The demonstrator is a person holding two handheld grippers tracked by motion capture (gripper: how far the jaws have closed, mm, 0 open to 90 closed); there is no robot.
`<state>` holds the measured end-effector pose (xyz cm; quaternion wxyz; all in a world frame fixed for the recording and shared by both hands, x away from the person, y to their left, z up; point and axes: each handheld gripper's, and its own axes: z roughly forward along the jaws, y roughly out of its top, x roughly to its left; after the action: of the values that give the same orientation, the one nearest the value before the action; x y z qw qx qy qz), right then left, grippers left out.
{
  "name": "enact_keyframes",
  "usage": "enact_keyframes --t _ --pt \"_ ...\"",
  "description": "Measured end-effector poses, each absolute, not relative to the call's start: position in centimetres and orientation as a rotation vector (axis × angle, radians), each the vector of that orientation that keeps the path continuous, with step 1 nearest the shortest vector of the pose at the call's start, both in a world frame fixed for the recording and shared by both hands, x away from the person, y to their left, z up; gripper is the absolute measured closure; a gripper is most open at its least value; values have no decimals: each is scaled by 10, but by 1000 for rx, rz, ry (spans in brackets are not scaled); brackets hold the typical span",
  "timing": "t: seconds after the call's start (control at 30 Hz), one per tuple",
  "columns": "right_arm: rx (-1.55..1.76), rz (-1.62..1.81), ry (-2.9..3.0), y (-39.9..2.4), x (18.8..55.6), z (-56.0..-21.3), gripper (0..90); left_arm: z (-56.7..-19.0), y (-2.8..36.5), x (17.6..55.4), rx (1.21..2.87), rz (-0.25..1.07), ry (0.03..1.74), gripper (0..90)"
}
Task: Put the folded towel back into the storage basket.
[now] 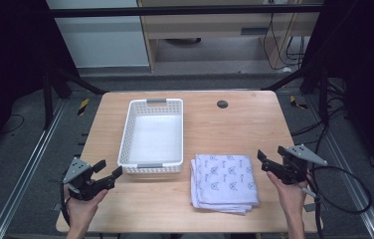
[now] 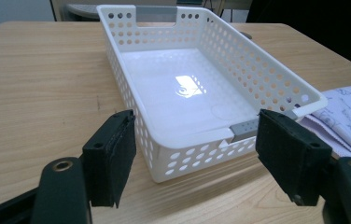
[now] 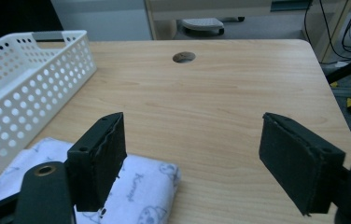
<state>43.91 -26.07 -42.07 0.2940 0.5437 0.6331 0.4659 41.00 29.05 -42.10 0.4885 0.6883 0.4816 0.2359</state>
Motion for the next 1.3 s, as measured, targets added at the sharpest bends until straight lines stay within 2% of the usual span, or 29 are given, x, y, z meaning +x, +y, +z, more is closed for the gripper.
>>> enact_keyframes --t 0.57,1.3 --pt "1368 1268 1685 -244 447 -394 195 -409 259 418 1689 556 1107 282" --pt "1337 1267 1743 -220 461 -389 200 -403 209 422 1756 508 1006 301"
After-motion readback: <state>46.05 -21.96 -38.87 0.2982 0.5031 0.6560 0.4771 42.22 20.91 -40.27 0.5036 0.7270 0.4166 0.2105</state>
